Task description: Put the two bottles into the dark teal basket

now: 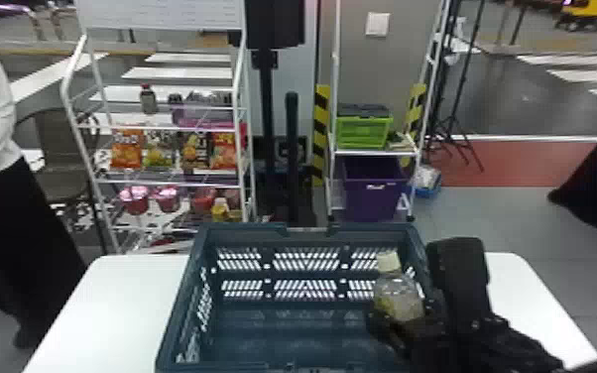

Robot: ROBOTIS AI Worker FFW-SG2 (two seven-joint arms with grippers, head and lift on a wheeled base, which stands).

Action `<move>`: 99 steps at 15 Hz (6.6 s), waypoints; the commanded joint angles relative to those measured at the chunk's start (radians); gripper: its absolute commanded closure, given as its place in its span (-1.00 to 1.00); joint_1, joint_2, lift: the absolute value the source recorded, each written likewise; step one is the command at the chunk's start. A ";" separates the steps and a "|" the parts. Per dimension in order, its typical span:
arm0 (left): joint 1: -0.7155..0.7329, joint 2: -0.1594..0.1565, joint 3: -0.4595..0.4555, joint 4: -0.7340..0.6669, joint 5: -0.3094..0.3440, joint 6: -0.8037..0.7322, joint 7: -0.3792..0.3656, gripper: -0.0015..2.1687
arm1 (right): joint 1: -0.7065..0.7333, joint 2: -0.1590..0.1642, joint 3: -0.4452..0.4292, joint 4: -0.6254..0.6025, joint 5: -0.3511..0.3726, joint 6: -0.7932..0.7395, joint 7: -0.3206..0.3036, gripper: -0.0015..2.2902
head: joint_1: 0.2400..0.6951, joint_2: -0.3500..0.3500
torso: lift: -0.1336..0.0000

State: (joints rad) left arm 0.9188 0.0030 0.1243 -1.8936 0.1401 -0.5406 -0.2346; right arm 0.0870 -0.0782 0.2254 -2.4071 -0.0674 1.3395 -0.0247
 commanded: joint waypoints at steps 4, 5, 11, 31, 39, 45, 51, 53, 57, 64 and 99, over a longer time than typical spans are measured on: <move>-0.014 -0.006 0.000 0.013 0.001 0.012 0.000 0.91 | -0.193 0.026 0.063 0.203 -0.052 0.117 0.000 0.36 | 0.14 0.00 | 1.00; -0.014 -0.006 0.000 0.015 0.003 0.012 0.000 0.91 | -0.220 0.038 0.068 0.240 -0.057 0.117 -0.001 0.36 | 0.14 0.00 | 1.00; -0.015 -0.006 0.000 0.018 0.013 0.012 0.000 0.91 | -0.358 0.079 0.111 0.410 -0.089 0.185 -0.017 0.30 | 0.14 0.00 | 1.00; -0.009 -0.002 -0.002 0.002 0.029 0.009 0.000 0.91 | 0.194 -0.121 -0.021 0.066 -0.077 -0.782 0.005 -0.97 | 0.14 0.00 | 1.00; -0.006 0.012 0.031 -0.039 0.052 0.018 -0.005 0.91 | 0.824 -0.110 -0.097 0.091 -0.066 -1.598 0.002 -0.96 | 0.14 0.00 | 1.00; -0.006 0.005 0.084 -0.160 0.052 0.135 -0.015 0.91 | 1.011 -0.049 -0.103 0.367 -0.081 -2.172 0.031 -0.96 | 0.14 0.00 | 1.00; -0.190 -0.006 0.196 -0.585 0.021 0.782 -0.098 0.91 | 1.044 -0.023 -0.117 0.407 -0.083 -2.122 0.060 -0.96 | 0.14 0.00 | 1.00; -0.314 -0.006 0.193 -0.665 -0.024 1.015 -0.152 0.91 | 1.051 -0.017 -0.117 0.418 -0.080 -2.126 0.060 -0.95 | 0.14 0.00 | 1.00; -0.727 -0.006 0.009 -0.693 -0.336 1.586 -0.408 0.91 | 1.044 0.005 -0.135 0.453 -0.083 -2.116 0.063 -0.95 | 0.14 0.00 | 1.00; -1.114 -0.006 -0.377 -0.194 -0.536 1.629 -0.531 0.91 | 1.028 0.029 -0.172 0.514 -0.123 -2.104 0.085 -0.94 | 0.14 0.00 | 1.00; -0.222 -0.006 0.187 -0.509 0.047 0.788 -0.209 -0.92 | 1.076 0.017 -0.189 0.263 -0.005 -1.840 0.088 -0.94 | 0.14 0.00 | 1.00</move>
State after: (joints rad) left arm 0.6191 0.0000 0.3012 -2.4551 0.1436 0.3699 -0.4482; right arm 1.1643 -0.0566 0.0371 -2.1147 -0.0915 -0.5705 0.0625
